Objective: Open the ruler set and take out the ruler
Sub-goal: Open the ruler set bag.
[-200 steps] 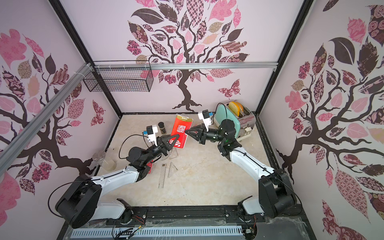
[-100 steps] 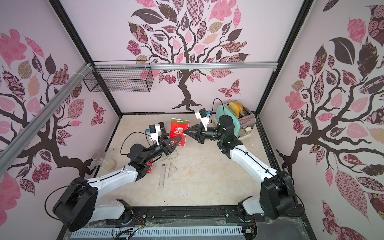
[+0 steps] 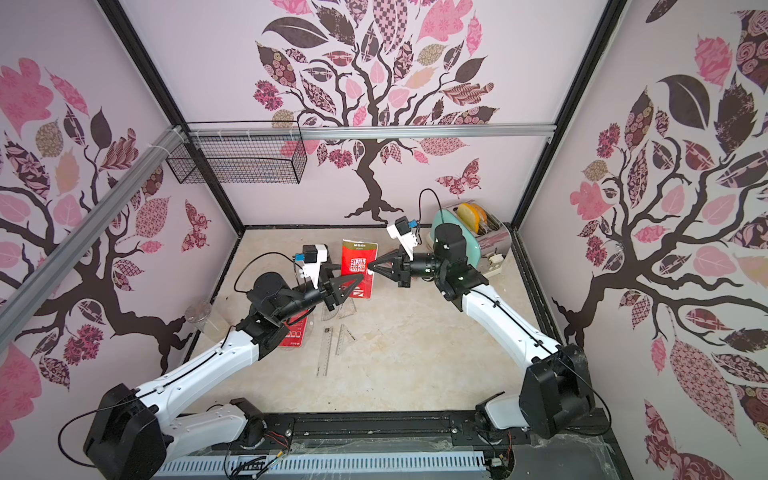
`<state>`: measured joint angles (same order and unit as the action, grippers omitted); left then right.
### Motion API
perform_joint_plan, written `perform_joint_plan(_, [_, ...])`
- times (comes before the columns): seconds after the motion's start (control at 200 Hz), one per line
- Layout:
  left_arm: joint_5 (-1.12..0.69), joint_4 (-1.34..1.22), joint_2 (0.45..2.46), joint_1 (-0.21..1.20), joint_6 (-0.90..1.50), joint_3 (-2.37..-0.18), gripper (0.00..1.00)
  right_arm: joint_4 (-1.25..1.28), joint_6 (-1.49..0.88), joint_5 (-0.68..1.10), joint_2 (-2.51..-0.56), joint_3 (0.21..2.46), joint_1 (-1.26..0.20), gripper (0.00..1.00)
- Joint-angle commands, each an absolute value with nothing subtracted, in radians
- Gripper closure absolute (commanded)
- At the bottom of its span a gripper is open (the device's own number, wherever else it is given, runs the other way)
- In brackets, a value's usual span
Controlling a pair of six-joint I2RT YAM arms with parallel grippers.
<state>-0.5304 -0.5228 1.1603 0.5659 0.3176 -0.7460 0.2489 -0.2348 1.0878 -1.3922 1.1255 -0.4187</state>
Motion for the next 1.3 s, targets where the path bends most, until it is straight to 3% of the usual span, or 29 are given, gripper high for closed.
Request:
perform_joint_plan(0.0, [-0.573, -0.433, 1.170, 0.568, 0.239, -0.779, 0.68, 0.243, -0.222, 1.126, -1.405, 1.168, -0.420, 1.00])
perform_joint_plan(0.055, [-0.588, -0.420, 1.176, 0.568, 0.228, -0.785, 0.74, 0.241, -0.221, 1.129, -1.407, 1.170, -0.421, 1.00])
perform_joint_plan(0.165, [-0.597, -0.423, 1.178, 0.568, 0.224, -0.783, 1.00, 0.231, -0.218, 1.119, -1.408, 1.170, -0.422, 1.00])
perform_joint_plan(0.23, [-0.596, -0.445, 1.175, 0.568, 0.232, -0.772, 1.00, 0.227, -0.215, 1.097, -1.404, 1.164, -0.422, 0.96])
perform_joint_plan(0.295, [-0.587, -0.463, 1.170, 0.568, 0.248, -0.765, 1.00, 0.220, -0.214, 1.054, -1.393, 1.161, -0.420, 0.85])
perform_joint_plan(0.375, [-0.546, -0.485, 1.161, 0.568, 0.278, -0.753, 1.00, 0.213, -0.219, 0.952, -1.360, 1.141, -0.421, 0.56])
perform_joint_plan(0.44, [-0.478, -0.510, 1.154, 0.568, 0.321, -0.740, 1.00, 0.212, -0.221, 0.864, -1.326, 1.120, -0.423, 0.41])
perform_joint_plan(0.55, [-0.347, -0.579, 1.158, 0.568, 0.415, -0.719, 1.00, 0.214, -0.237, 0.727, -1.274, 1.083, -0.426, 0.33])
perform_joint_plan(0.96, [-0.005, -0.594, 1.275, 0.647, 0.556, -0.804, 1.00, 0.156, -0.179, 0.300, -1.263, 1.070, -0.548, 0.33])
perform_joint_plan(1.13, [0.043, -0.589, 1.302, 0.677, 0.569, -0.834, 1.00, 0.134, -0.133, 0.156, -1.313, 1.094, -0.609, 0.35])
perform_joint_plan(1.295, [0.040, -0.573, 1.315, 0.682, 0.571, -0.857, 1.00, 0.135, -0.119, 0.123, -1.329, 1.092, -0.612, 0.36])
